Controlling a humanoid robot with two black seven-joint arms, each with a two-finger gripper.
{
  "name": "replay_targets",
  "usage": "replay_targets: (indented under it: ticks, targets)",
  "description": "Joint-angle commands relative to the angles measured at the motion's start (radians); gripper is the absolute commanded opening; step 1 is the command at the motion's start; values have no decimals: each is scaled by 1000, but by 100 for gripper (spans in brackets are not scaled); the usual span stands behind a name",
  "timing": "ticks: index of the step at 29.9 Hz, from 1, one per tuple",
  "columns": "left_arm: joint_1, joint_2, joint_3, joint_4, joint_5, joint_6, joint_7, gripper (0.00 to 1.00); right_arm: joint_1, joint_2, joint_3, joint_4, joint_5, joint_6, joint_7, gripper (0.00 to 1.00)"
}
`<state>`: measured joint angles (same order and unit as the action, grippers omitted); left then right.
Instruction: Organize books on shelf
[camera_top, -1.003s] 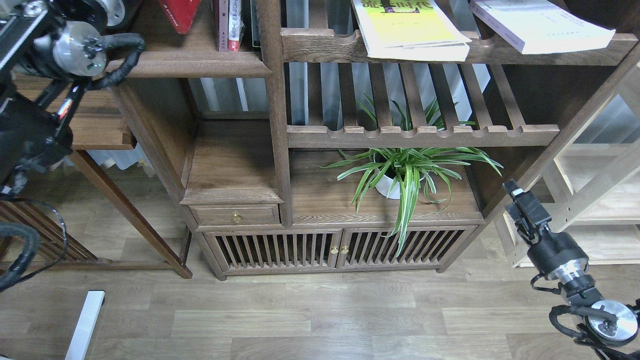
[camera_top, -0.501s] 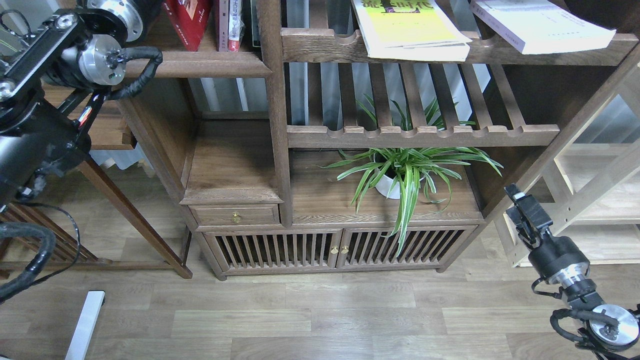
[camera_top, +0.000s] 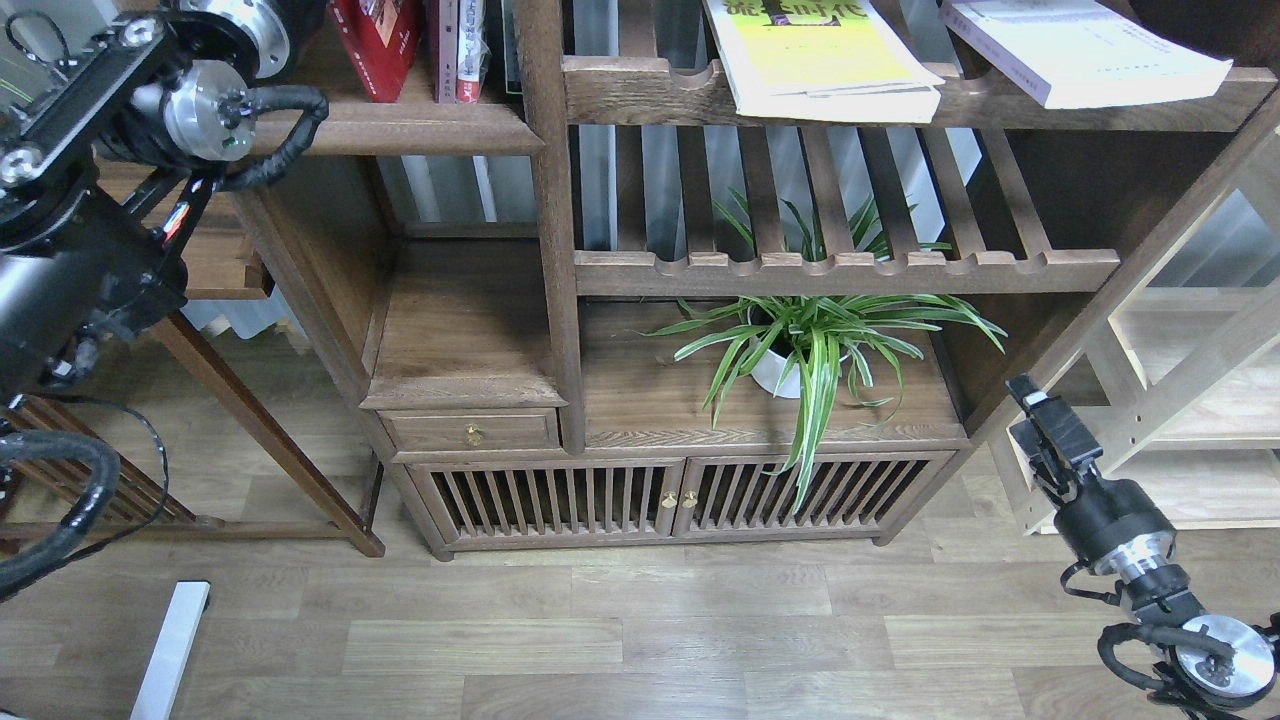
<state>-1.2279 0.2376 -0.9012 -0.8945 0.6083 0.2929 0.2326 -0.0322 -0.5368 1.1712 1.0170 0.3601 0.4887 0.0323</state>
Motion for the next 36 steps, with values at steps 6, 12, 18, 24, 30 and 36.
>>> replay_targets:
  ticks: [6,12,18,24,30,36]
  targets:
    - [-36,-15,18,8,-1,0,-32,45,-9,-2,1,0,0,0,0,98]
    - [-59,-40,18,8,-1,0,-36,48,-21,-2,2,0,0,0,-2,98]
    - [-79,-41,19,6,-1,0,-38,50,-28,-3,4,0,0,0,-2,98]
    - [-107,-75,16,6,-1,0,-50,55,-29,-6,4,-1,0,0,-2,98]
    - [-131,-77,5,5,-1,0,-55,56,-31,-6,4,-1,0,0,-3,98]
    - [-143,-69,-2,-3,-1,0,-53,56,-31,-6,2,-1,0,0,-5,98]
